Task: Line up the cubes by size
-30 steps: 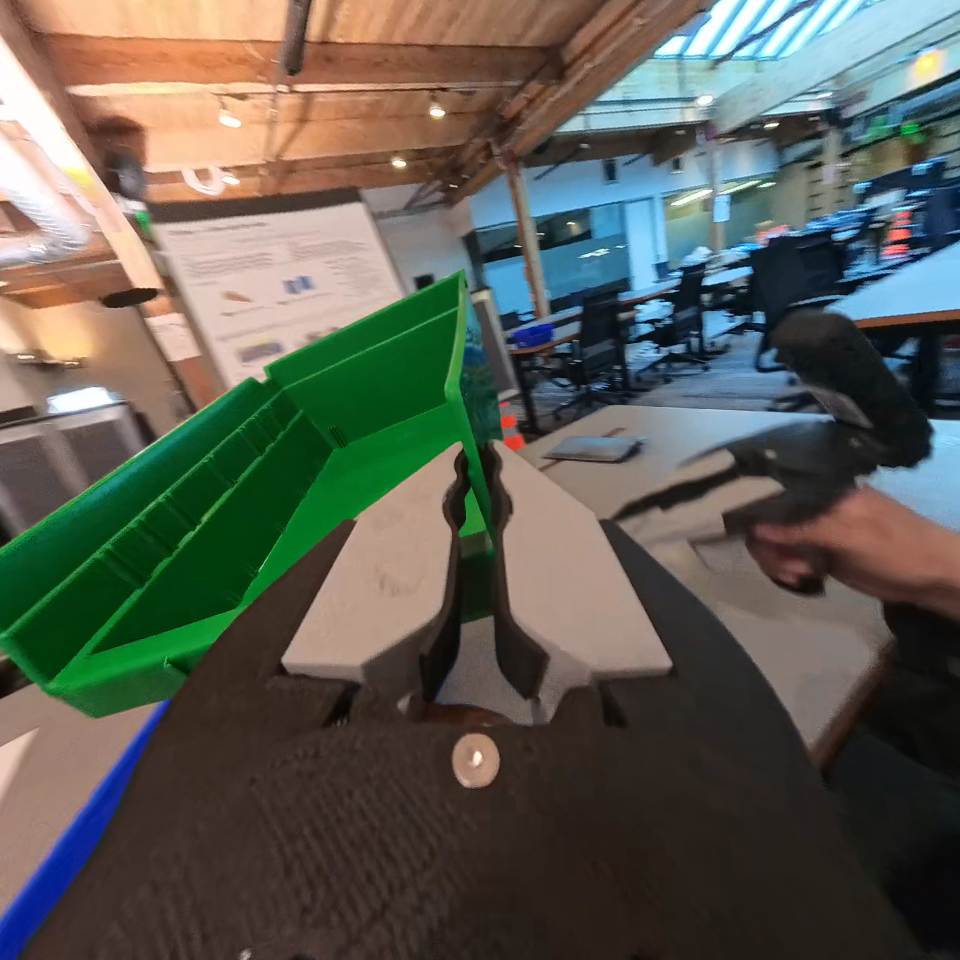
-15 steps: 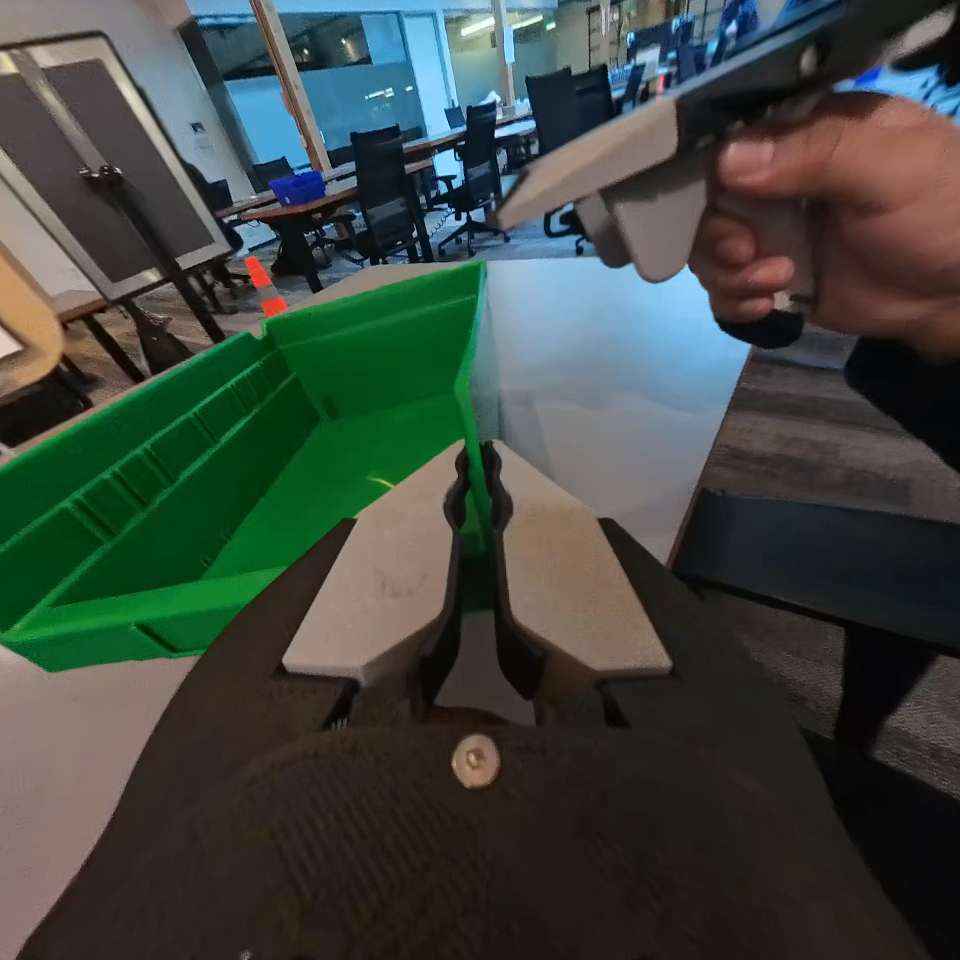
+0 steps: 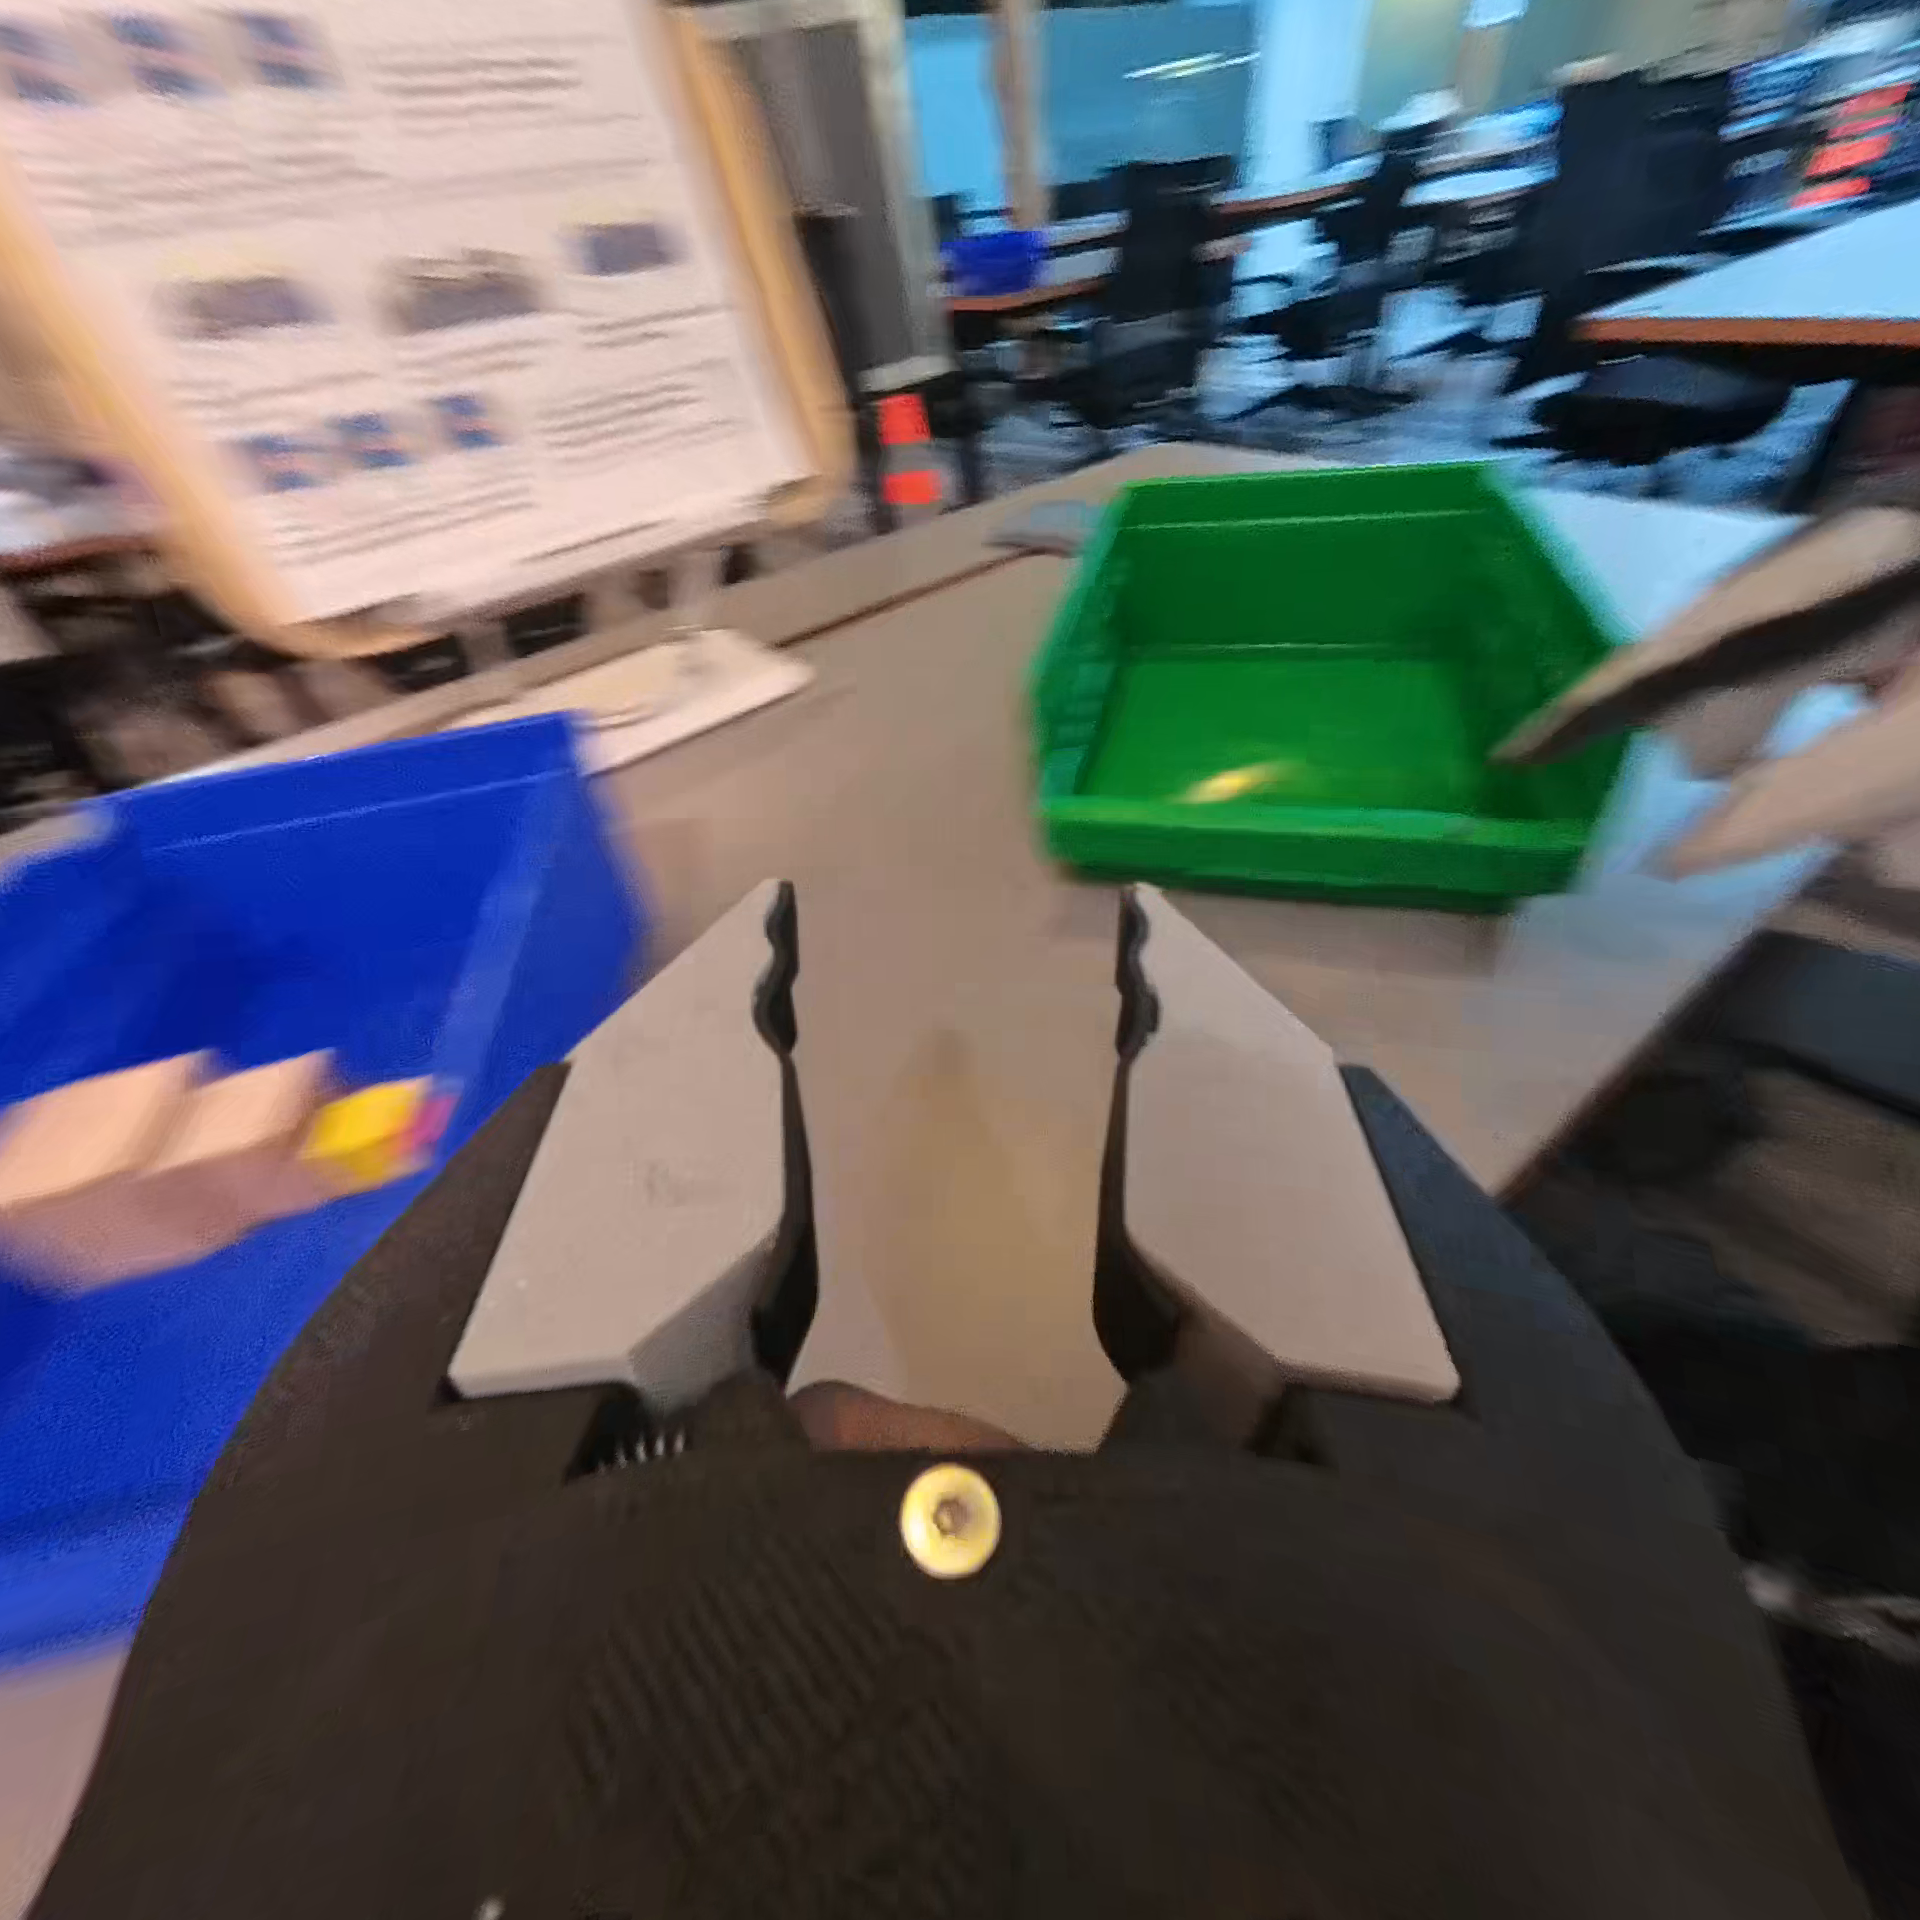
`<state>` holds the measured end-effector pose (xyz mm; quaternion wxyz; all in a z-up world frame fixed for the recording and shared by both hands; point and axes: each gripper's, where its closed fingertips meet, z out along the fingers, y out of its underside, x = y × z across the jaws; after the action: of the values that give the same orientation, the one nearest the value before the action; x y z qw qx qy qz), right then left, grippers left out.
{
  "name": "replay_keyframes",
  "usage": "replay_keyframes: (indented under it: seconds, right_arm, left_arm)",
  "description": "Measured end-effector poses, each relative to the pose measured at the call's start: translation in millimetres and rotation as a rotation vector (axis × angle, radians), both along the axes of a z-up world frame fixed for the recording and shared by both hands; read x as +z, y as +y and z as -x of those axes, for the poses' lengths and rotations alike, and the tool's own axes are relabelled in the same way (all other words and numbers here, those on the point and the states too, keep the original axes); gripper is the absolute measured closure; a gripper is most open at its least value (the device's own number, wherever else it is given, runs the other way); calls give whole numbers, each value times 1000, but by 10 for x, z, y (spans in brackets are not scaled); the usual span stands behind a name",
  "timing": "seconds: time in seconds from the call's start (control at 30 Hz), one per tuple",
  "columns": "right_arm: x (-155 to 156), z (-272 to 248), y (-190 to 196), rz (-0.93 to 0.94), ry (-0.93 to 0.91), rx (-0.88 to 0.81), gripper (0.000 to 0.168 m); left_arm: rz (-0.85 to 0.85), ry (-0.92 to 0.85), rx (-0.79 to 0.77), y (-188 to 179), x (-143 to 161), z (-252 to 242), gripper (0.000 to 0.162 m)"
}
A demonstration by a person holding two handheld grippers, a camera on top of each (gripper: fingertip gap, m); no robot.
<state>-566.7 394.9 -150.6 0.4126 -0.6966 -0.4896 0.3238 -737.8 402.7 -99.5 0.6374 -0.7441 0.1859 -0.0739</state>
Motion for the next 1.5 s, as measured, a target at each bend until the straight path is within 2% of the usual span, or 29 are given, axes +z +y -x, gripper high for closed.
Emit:
replay_keyframes:
  seconds: [0.1,0.17,0.23,0.33,0.4,0.47,0.57,0.6,0.63,0.7,0.83,1.03,1.13,1.23,1.37,1.43,1.5]
  right_arm:
    - [-108,382,-134,-36,-56,43,121]
    - [-205,607,-110,-52,-131,36,127]
    - [-264,814,-25,-89,-194,20,136]
    - [-386,985,218,-165,-321,-37,157]
    - [-554,936,316,-166,-436,-51,168]
    - [-697,739,389,-141,-510,-76,168]
    - [-802,180,512,-90,-566,-150,168]
    - [-818,-35,545,-72,-575,-181,168]
    - [-836,-203,518,-35,-568,-185,168]
    - [-885,-611,554,-22,-619,-238,168]
    - [-874,-1239,661,10,-625,-340,168]
    - [-833,-2071,1166,-12,-632,-532,168]
    - [-865,-2308,1321,-5,-633,-593,168]
    - [-710,-2154,1231,-44,-517,-555,158]
    - [-187,-1495,1070,-194,-209,-464,100]
    - [-43,-1140,1011,-186,-86,-436,86]
    - [-17,-898,1090,-181,-28,-469,84]
  left_arm:
    - [24,64,226,-212,-58,1049,101]
    - [74,56,296,-339,-198,1501,101]
    - [119,49,318,-383,-353,1773,102]
    - [163,112,371,-294,-531,2059,107]
    - [187,148,369,-167,-619,2098,123]
    - [233,166,300,-41,-728,1945,131]
    - [278,218,197,100,-881,1581,146]
    - [284,244,194,141,-920,1481,159]
    - [275,265,202,184,-936,1391,162]
    - [292,250,115,220,-1015,1041,162]
    - [258,208,10,356,-986,399,162]
    - [205,315,-2,646,-964,-83,162]
    - [190,321,24,669,-931,-51,149]
    - [145,311,77,533,-814,100,119]
    - [104,268,84,398,-646,114,84]
    - [123,197,77,502,-610,-29,78]
    - [117,152,98,664,-614,-179,77]
